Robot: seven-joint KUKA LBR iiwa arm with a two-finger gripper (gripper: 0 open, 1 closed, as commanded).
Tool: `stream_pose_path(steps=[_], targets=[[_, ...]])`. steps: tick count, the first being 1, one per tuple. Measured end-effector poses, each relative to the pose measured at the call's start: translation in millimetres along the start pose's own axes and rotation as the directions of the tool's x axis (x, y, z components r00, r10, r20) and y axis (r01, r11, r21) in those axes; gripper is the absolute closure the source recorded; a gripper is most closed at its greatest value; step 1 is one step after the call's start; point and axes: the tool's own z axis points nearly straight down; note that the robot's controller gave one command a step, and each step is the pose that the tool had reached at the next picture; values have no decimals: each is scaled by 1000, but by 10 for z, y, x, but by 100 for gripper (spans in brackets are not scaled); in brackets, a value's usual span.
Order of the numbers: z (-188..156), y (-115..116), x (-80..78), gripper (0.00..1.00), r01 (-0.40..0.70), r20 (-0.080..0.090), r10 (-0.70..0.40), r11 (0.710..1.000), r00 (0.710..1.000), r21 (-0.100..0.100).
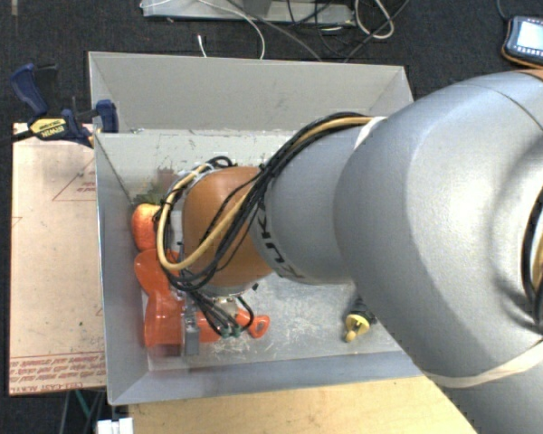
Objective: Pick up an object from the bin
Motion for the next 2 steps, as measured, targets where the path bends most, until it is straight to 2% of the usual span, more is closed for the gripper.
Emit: stream_pose_path(steps=[1, 2], targets=[[0, 0, -1, 100, 0, 0, 0, 1000, 1000, 0], [-148, 69, -365, 100, 31, 0, -31, 999, 1000, 7]])
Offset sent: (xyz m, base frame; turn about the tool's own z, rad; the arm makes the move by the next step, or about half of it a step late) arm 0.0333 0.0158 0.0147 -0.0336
